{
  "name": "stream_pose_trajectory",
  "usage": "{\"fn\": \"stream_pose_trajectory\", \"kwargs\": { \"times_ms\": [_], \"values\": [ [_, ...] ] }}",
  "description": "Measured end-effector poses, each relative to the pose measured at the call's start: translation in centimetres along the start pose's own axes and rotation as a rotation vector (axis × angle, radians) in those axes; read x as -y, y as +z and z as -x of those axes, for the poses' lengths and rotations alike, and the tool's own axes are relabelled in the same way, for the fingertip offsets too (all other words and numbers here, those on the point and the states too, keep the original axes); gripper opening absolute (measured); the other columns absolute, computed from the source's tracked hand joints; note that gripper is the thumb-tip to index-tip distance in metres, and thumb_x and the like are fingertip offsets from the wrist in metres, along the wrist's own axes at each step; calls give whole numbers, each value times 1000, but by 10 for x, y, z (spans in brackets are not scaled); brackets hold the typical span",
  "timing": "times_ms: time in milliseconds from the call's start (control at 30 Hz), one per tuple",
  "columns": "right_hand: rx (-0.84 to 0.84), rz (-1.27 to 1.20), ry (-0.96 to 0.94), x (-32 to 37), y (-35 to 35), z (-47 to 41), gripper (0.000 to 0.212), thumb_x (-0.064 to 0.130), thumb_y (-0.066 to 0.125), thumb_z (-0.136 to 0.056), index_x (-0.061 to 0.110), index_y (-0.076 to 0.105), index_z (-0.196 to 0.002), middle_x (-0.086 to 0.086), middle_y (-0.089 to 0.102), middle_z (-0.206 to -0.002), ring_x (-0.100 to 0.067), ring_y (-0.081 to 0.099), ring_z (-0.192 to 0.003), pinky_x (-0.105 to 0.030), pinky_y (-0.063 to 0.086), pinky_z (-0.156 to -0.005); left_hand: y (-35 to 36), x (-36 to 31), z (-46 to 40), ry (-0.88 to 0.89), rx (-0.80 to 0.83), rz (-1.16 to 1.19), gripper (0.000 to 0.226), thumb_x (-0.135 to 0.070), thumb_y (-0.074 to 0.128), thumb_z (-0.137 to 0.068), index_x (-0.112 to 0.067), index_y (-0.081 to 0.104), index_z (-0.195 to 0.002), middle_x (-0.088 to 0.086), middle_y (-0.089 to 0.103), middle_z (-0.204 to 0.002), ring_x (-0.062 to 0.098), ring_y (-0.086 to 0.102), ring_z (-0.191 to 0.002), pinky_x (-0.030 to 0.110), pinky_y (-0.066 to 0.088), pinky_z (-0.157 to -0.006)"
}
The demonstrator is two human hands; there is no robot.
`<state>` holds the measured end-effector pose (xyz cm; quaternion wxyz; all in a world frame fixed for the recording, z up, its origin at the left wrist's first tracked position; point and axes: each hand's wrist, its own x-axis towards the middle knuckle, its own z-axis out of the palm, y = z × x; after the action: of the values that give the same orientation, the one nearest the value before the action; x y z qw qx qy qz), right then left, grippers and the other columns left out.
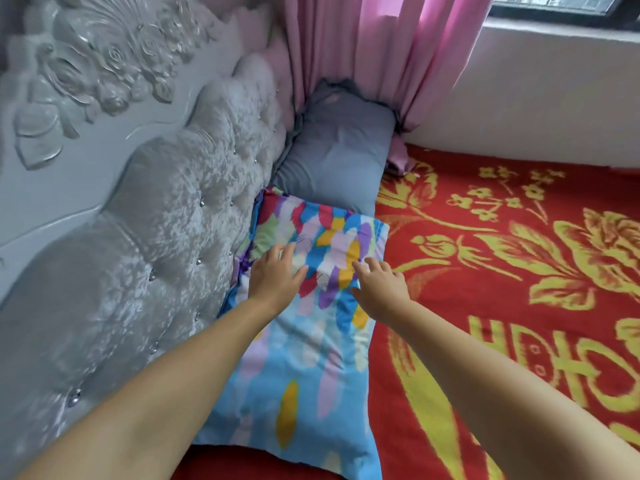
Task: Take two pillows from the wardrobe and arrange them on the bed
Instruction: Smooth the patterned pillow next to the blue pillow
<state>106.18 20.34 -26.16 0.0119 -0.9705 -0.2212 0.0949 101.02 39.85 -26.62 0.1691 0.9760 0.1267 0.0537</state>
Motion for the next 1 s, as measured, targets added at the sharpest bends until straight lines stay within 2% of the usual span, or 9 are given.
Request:
{"fn": "stream_pose_trajectory", "kwargs": {
  "times_ms": [200, 333, 500, 667, 733, 1000],
  "values": [
    [-42, -3, -103, -41, -43, 41, 54, 39, 45, -98, 22, 30, -147, -8, 31, -152, -28, 30, -140, -47, 34, -106, -44, -66, 34, -35, -80, -19, 56, -38, 47, -94, -11, 35, -141, 13, 42, -140, 30, 42, -127, 41, 38, -99],
    [-59, 33, -207, -77, -68, 81, 55, 39, 43, -99, 21, 27, -148, -9, 28, -154, -28, 27, -142, -49, 30, -110, -50, -114, 82, -122, -145, -20, 53, -36, 48, -93, -12, 36, -139, 13, 43, -138, 31, 46, -122, 42, 42, -95],
    [-55, 99, -322, -113, -95, 134, 53, 37, 42, -100, 20, 28, -148, -10, 27, -154, -29, 25, -142, -49, 31, -109, -53, -165, 151, -227, -145, -67, 55, -38, 47, -93, -15, 35, -140, 11, 43, -138, 31, 45, -123, 43, 43, -95],
    [-133, 80, -422, -109, -116, 182, 51, 38, 42, -100, 21, 31, -146, -10, 28, -152, -30, 30, -138, -48, 34, -107, -80, -191, 221, -335, -247, -78, 43, -36, 48, -91, -15, 46, -129, 10, 49, -131, 30, 48, -119, 42, 44, -92],
    [-153, 74, -470, -100, -119, 204, 51, 36, 43, -99, 19, 32, -146, -10, 28, -152, -30, 30, -138, -49, 35, -105, -91, -198, 250, -377, -285, -92, 44, -37, 47, -92, -18, 45, -131, 9, 48, -133, 29, 47, -121, 41, 43, -95],
    [-73, 54, -641, -98, -77, 337, 51, 37, 41, -99, 18, 32, -145, -9, 32, -151, -30, 33, -136, -47, 34, -104, -67, -241, 432, -572, -276, -110, 47, -40, 46, -92, -15, 43, -131, 11, 47, -133, 30, 46, -123, 42, 42, -95]
  ]
}}
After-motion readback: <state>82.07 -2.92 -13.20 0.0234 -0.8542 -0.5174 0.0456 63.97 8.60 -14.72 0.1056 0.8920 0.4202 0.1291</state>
